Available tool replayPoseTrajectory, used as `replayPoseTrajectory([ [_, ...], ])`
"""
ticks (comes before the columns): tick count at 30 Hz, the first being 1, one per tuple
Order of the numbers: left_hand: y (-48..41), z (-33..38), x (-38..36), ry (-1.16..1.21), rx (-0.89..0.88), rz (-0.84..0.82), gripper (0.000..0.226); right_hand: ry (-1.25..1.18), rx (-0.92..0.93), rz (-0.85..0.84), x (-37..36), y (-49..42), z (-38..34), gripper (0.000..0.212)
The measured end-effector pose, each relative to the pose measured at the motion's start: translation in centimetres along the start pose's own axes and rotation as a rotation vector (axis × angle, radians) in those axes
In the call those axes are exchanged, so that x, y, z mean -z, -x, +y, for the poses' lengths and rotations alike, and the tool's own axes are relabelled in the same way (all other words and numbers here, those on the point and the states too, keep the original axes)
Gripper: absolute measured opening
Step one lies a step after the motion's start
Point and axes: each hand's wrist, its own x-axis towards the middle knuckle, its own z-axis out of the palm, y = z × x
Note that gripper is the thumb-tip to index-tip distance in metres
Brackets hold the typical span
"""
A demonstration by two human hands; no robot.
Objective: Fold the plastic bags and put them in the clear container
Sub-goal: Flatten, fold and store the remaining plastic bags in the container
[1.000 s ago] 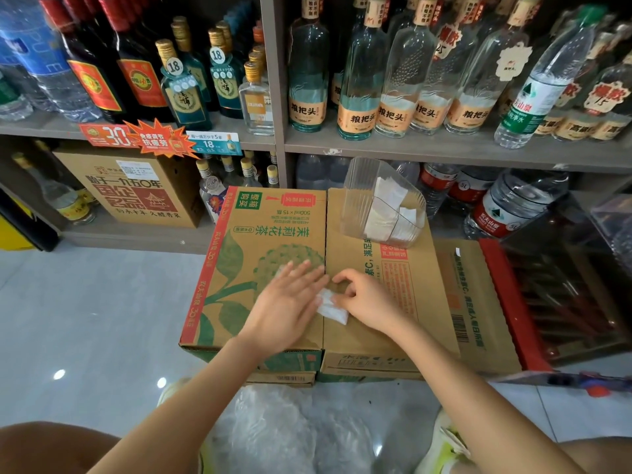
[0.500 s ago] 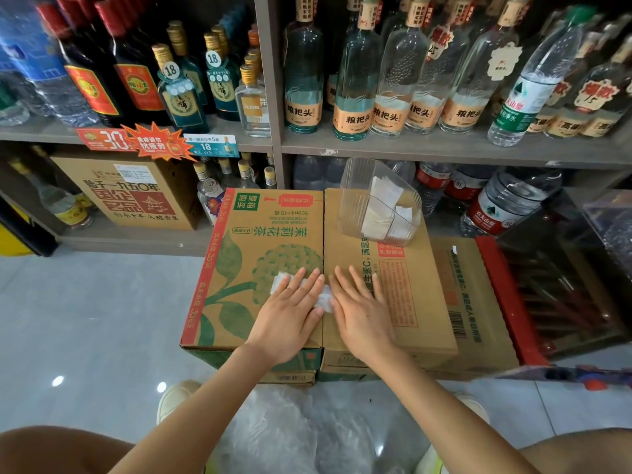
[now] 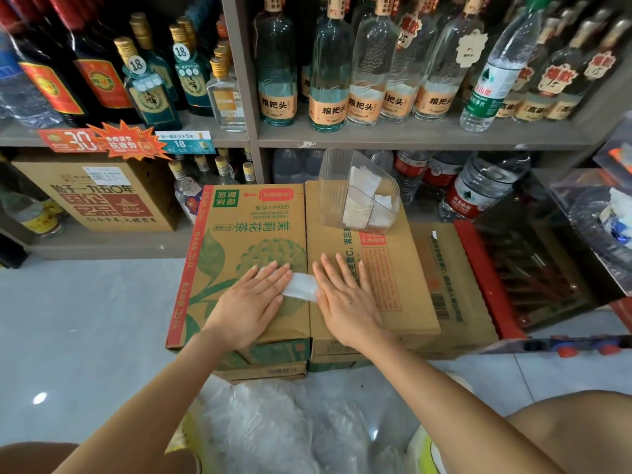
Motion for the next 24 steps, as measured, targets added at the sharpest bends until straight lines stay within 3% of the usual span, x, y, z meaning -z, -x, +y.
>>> replayPoseTrajectory([
  [5,0.5,-0.9,0.3,-0.033,-0.010,-0.058,0.055,0.005,0.005,-0.001,-0.1,0.0,0.1,0.066],
  [12,0.9,0.5,0.3,0.002,0.077,-0.019,0.064,-0.053,-0.026,-0.024,0.0,0.1,0.1,0.052],
  [14,0.8,0.7,0.3,-0.007,0.081,-0.018,0.069,-0.194,-0.153,0.098,0.0,0.4,0.2,0.061],
  [16,0.8,1.1,0.3,-0.014,0.107,-0.023,0.075,-0.339,-0.351,0.336,0.1,1.0,-0.1,0.070],
  [18,0.8,1.9,0.3,-0.016,0.159,-0.027,0.080,-0.296,-0.458,0.490,-0.3,1.3,-0.9,0.062],
  [24,0.7,3.7,-0.4,-0.008,0.286,-0.015,0.082,-0.330,-0.625,0.420,0.2,-0.2,-2.3,0.037],
])
